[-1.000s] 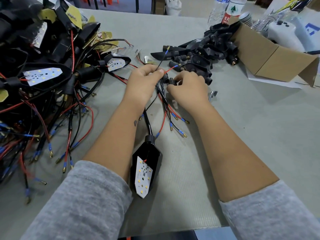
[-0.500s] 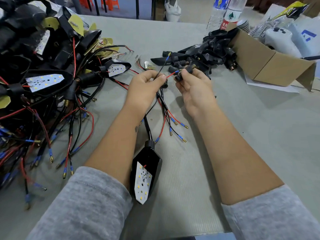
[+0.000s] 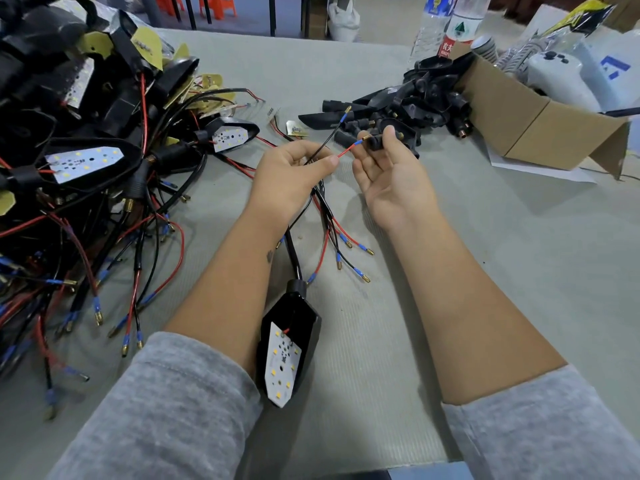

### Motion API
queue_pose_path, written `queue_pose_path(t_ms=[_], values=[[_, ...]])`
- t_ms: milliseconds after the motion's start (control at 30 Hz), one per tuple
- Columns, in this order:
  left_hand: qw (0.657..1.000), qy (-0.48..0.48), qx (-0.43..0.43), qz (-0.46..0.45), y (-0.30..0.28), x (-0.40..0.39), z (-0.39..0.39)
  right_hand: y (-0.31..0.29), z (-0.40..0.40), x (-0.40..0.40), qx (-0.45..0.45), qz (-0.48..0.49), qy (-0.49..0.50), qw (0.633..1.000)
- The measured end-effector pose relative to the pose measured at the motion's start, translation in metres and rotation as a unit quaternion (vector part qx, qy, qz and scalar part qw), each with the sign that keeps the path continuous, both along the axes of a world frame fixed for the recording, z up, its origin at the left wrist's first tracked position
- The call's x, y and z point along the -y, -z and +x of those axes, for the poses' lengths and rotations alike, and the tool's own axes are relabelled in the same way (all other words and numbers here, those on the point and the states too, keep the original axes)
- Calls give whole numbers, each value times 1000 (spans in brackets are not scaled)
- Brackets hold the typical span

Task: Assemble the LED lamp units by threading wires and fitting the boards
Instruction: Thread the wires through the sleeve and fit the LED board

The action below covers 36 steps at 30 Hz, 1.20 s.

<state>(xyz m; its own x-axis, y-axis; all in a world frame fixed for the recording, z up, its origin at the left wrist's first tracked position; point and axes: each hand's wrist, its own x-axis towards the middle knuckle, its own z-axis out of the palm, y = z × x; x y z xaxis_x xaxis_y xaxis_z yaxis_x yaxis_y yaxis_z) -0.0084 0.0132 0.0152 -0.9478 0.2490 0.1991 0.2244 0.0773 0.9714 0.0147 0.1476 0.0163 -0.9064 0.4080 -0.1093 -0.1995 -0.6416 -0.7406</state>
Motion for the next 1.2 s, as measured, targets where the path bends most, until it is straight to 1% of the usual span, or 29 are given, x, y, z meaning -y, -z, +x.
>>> queue_pose_path(t_ms=[433,667,867,1033,1200], values=[[1000,4,8,4,0,-1,1,0,1,-3,-3,-20,-1,1000],[997,-10,30,67,-1,0,-1,1,1,-2,-4,11,-13,1000],[997,-29,37,69,0,1,-4,1,0,-1,-13,41,-23,999],[998,-6,22,55,0,0,-1,-1,2,0,-6,86,-40,995],[998,-7,24,59,-1,0,-1,-2,4,0,10,88,-37,995]])
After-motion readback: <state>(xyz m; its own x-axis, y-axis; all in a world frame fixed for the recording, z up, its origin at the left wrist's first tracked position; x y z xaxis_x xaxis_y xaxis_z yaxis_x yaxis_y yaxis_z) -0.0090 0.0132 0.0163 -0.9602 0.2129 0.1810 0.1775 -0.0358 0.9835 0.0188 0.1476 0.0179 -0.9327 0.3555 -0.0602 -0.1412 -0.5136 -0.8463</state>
